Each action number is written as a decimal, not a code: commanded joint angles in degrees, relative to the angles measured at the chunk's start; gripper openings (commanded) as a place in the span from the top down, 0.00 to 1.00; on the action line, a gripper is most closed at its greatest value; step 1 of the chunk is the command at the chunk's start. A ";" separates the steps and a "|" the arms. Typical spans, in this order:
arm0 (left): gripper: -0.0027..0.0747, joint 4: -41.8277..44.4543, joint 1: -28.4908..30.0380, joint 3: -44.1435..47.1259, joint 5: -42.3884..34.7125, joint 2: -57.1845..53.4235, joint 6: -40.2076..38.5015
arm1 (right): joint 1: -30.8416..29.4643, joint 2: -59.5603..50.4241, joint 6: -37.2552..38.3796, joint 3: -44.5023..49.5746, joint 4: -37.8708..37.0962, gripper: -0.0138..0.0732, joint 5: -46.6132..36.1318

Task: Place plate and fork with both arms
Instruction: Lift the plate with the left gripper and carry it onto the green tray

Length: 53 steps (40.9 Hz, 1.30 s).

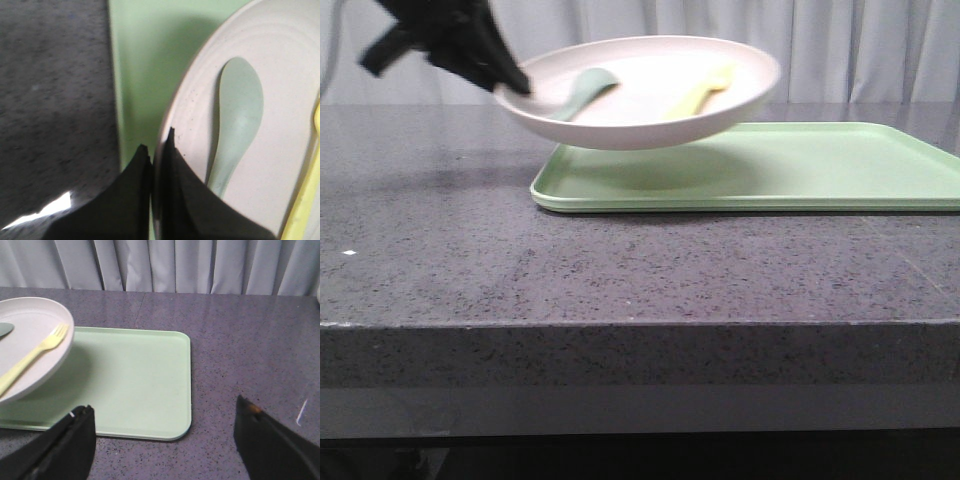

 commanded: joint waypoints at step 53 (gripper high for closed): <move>0.48 5.26 -9.41 -25.50 3.59 14.14 -10.74 | -0.12 0.59 -0.30 -2.27 -0.09 0.16 -4.08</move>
